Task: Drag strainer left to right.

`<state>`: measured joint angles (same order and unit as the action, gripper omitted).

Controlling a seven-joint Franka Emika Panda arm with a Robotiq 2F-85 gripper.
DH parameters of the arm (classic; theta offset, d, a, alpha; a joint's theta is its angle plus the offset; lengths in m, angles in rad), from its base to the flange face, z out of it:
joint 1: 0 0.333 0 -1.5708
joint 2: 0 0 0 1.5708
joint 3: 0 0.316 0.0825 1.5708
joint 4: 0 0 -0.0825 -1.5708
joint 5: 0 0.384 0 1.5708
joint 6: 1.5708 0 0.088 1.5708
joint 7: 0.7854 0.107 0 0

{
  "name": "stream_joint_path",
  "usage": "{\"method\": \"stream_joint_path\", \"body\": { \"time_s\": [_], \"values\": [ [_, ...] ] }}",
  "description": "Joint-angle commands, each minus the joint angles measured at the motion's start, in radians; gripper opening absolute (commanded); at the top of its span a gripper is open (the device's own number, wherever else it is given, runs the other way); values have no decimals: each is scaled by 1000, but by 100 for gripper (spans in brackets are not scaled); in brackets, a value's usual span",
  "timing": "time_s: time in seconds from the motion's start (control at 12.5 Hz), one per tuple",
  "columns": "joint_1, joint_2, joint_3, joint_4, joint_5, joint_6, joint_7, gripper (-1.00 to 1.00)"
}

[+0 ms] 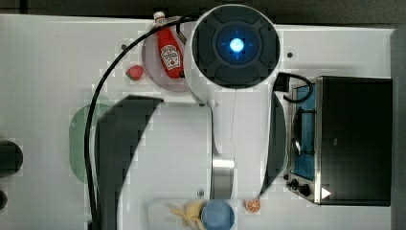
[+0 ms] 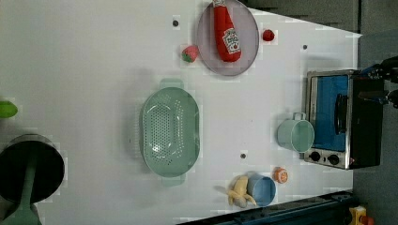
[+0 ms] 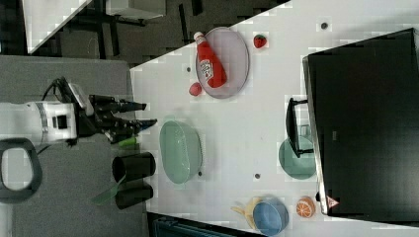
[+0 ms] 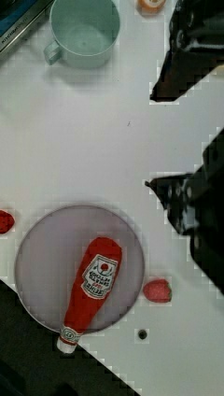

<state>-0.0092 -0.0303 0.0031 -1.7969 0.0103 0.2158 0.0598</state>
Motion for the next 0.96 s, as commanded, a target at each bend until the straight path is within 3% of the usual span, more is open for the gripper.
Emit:
{"method": "stream_joint_path", "body": {
  "time_s": [0.08,0.24,0.64,0.96],
  "values": [
    [-15,-391,-22,-228,-37,-114,62,59],
    [-10,-389,-4,-229,-28,-114,63,99],
    [43,-321,201,-243,33,-112,108,100],
    [51,-181,427,-245,33,-51,390,100]
  ]
}}
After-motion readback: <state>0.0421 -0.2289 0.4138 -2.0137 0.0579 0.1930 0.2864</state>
